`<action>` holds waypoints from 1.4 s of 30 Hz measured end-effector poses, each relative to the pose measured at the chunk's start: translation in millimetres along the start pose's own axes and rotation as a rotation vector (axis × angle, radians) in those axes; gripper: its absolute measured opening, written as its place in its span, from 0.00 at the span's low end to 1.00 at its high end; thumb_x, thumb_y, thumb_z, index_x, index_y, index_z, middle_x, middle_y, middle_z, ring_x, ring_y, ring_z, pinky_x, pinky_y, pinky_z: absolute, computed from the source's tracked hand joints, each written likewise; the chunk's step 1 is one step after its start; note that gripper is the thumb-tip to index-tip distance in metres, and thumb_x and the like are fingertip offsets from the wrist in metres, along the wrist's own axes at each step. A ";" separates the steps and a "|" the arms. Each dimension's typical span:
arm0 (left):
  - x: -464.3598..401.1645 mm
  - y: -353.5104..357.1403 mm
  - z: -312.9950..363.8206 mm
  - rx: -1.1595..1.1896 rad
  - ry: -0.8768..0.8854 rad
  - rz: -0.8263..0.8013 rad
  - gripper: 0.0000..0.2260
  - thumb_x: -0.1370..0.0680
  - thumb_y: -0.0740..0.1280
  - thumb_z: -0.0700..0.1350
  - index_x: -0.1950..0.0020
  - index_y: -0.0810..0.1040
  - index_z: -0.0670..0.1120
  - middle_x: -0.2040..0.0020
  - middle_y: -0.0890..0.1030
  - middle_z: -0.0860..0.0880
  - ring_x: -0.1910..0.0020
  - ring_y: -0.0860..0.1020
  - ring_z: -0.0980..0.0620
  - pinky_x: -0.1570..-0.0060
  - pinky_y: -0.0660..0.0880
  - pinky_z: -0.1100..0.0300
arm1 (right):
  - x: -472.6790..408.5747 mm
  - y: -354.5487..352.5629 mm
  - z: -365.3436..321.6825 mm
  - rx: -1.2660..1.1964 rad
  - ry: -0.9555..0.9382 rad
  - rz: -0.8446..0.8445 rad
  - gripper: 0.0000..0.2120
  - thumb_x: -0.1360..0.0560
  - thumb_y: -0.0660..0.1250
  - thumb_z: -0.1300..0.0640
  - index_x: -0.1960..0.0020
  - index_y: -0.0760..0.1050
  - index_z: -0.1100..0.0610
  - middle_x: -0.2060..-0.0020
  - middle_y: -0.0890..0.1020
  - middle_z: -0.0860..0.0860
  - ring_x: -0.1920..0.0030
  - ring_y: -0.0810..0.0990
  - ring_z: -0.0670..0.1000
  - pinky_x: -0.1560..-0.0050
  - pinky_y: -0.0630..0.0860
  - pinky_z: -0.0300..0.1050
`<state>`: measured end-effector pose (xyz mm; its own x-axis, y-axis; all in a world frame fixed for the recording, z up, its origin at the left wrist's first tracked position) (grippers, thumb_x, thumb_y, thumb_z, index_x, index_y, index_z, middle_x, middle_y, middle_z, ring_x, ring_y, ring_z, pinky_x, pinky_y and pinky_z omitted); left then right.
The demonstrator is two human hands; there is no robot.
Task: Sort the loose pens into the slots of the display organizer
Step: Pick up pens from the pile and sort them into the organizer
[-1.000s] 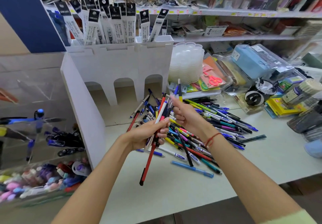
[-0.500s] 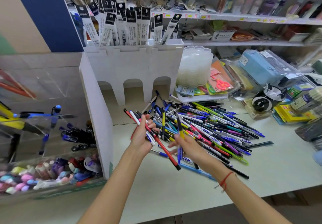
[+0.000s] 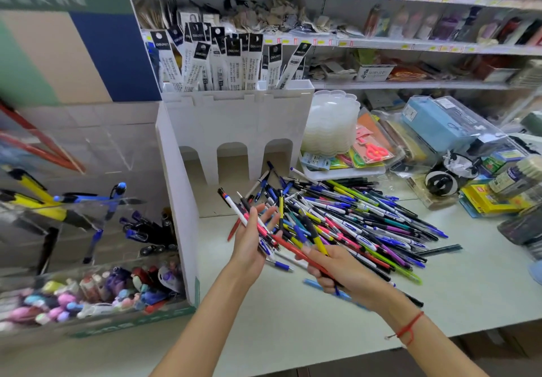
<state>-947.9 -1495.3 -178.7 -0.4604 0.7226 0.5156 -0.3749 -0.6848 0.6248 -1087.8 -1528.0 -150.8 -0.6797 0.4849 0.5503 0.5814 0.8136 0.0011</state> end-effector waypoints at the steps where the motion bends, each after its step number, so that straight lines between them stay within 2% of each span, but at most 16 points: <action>1: 5.2 -2.2 4.4 0.016 0.006 -0.002 0.13 0.17 0.57 0.49 0.42 0.76 0.43 0.45 0.82 0.44 0.49 0.82 0.50 0.43 0.76 0.49 | 5.9 -4.5 -2.9 -0.001 -0.007 0.008 0.13 0.20 0.61 0.50 0.56 0.73 0.59 0.72 0.69 0.49 0.75 0.62 0.45 0.74 0.61 0.36; 4: 24.3 -4.9 14.8 0.086 -0.012 -0.032 0.12 0.18 0.58 0.48 0.43 0.75 0.42 0.50 0.84 0.44 0.53 0.83 0.49 0.50 0.80 0.51 | 21.5 -9.4 -17.9 -0.028 -0.056 0.037 0.15 0.23 0.62 0.47 0.59 0.72 0.58 0.73 0.69 0.48 0.76 0.62 0.46 0.74 0.61 0.37; 8: 58.8 -0.9 22.4 0.058 -0.102 -0.061 0.13 0.19 0.61 0.45 0.40 0.76 0.38 0.49 0.84 0.41 0.54 0.84 0.47 0.60 0.82 0.54 | 33.3 14.6 -51.6 0.007 -0.152 0.038 0.20 0.28 0.65 0.45 0.51 0.71 0.63 0.70 0.71 0.51 0.76 0.64 0.45 0.75 0.64 0.35; 12: 101.0 -1.7 55.0 -0.056 -0.010 -0.103 0.13 0.19 0.62 0.45 0.40 0.78 0.40 0.47 0.84 0.42 0.48 0.83 0.48 0.53 0.82 0.56 | 42.6 53.5 -84.6 0.111 -0.238 0.109 0.19 0.25 0.64 0.46 0.49 0.75 0.64 0.73 0.75 0.50 0.78 0.66 0.45 0.75 0.63 0.36; 16: 141.1 -25.0 95.7 -0.192 0.142 -0.101 0.12 0.20 0.62 0.47 0.42 0.79 0.43 0.50 0.85 0.47 0.50 0.83 0.52 0.52 0.80 0.61 | 47.9 105.7 -113.5 0.330 -0.357 0.199 0.13 0.20 0.62 0.52 0.51 0.78 0.61 0.77 0.74 0.50 0.79 0.67 0.47 0.77 0.64 0.36; 18: 154.0 -47.9 112.5 -0.283 0.174 -0.036 0.14 0.19 0.62 0.50 0.42 0.79 0.42 0.56 0.85 0.46 0.59 0.83 0.51 0.65 0.79 0.62 | 47.6 138.8 -123.2 0.380 -0.410 0.206 0.11 0.20 0.62 0.51 0.51 0.77 0.59 0.77 0.74 0.49 0.78 0.67 0.49 0.76 0.65 0.34; 19: 160.2 -59.7 121.5 -0.321 0.186 0.005 0.16 0.19 0.62 0.51 0.44 0.79 0.40 0.60 0.83 0.42 0.64 0.82 0.49 0.69 0.77 0.59 | 45.7 156.2 -125.6 0.407 -0.424 0.204 0.09 0.20 0.62 0.50 0.52 0.75 0.56 0.77 0.73 0.48 0.77 0.68 0.48 0.76 0.65 0.35; 22: 178.5 -95.5 149.1 -0.253 0.214 0.149 0.17 0.20 0.64 0.50 0.48 0.78 0.35 0.63 0.79 0.32 0.68 0.80 0.43 0.65 0.79 0.48 | 37.9 206.5 -128.4 0.472 -0.423 0.177 0.09 0.21 0.64 0.49 0.56 0.71 0.53 0.75 0.72 0.47 0.77 0.68 0.43 0.75 0.64 0.35; 25: 192.9 -132.3 168.0 -0.116 0.245 0.283 0.13 0.21 0.66 0.48 0.52 0.79 0.38 0.66 0.80 0.41 0.72 0.79 0.49 0.73 0.76 0.57 | 32.4 246.4 -135.0 0.517 -0.455 0.160 0.12 0.23 0.67 0.48 0.60 0.71 0.55 0.74 0.71 0.45 0.74 0.69 0.42 0.73 0.64 0.32; 28: 196.3 -166.9 185.7 -0.131 0.305 0.377 0.13 0.21 0.64 0.50 0.58 0.76 0.42 0.70 0.74 0.46 0.70 0.73 0.50 0.67 0.70 0.58 | 30.9 275.3 -139.1 0.573 -0.495 0.196 0.16 0.26 0.69 0.46 0.64 0.71 0.57 0.74 0.69 0.46 0.73 0.68 0.43 0.72 0.64 0.33; 30: 193.2 -186.7 197.5 -0.121 0.320 0.408 0.12 0.19 0.61 0.51 0.55 0.76 0.44 0.64 0.75 0.45 0.66 0.72 0.49 0.63 0.68 0.55 | 29.7 288.8 -138.3 0.594 -0.500 0.206 0.19 0.28 0.70 0.45 0.64 0.72 0.60 0.74 0.71 0.47 0.74 0.70 0.44 0.71 0.67 0.35; 33: 186.2 -199.9 215.7 -0.041 0.338 0.325 0.12 0.17 0.58 0.48 0.46 0.78 0.44 0.58 0.84 0.50 0.61 0.80 0.51 0.61 0.75 0.57 | 28.3 300.4 -131.8 0.430 -0.442 0.178 0.15 0.30 0.73 0.49 0.60 0.78 0.62 0.73 0.78 0.52 0.73 0.75 0.45 0.69 0.72 0.34; 35: 183.4 -197.0 226.0 0.006 0.332 0.236 0.12 0.17 0.57 0.46 0.43 0.78 0.43 0.58 0.86 0.51 0.56 0.83 0.55 0.53 0.79 0.56 | 29.8 306.4 -129.7 0.270 -0.414 0.178 0.09 0.32 0.75 0.54 0.56 0.81 0.58 0.73 0.81 0.49 0.71 0.78 0.44 0.70 0.72 0.31; 38: 178.2 -196.2 237.3 -0.020 0.313 0.205 0.12 0.17 0.58 0.46 0.42 0.78 0.42 0.57 0.86 0.49 0.48 0.81 0.51 0.40 0.74 0.51 | 35.6 312.9 -138.9 0.050 -0.467 0.206 0.08 0.31 0.74 0.62 0.52 0.81 0.59 0.75 0.80 0.46 0.76 0.76 0.40 0.75 0.68 0.27; 40: 172.3 -196.3 241.4 -0.067 0.270 0.185 0.11 0.18 0.59 0.47 0.47 0.80 0.44 0.57 0.86 0.48 0.51 0.81 0.49 0.44 0.73 0.53 | 38.4 313.8 -149.4 -0.044 -0.521 0.235 0.08 0.30 0.72 0.65 0.51 0.81 0.59 0.74 0.80 0.46 0.78 0.74 0.39 0.75 0.67 0.26; 42: 166.3 -194.2 246.5 -0.117 0.236 0.149 0.11 0.19 0.61 0.49 0.51 0.80 0.45 0.59 0.84 0.46 0.55 0.79 0.48 0.55 0.72 0.55 | 39.7 312.7 -160.5 -0.054 -0.581 0.291 0.07 0.30 0.72 0.60 0.52 0.83 0.55 0.71 0.81 0.47 0.76 0.75 0.39 0.73 0.68 0.27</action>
<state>-753.2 -1218.9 -69.8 -0.6866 0.5806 0.4376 -0.3729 -0.7979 0.4736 -861.2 -1305.8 5.4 -0.6135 0.7897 -0.0063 0.7895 0.6131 -0.0296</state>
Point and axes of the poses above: each hand's wrist, its own x-axis away from the middle knuckle, its own y-axis out of the palm, z = x × y, the point moved 9 cm from there along -x, towards the middle knuckle
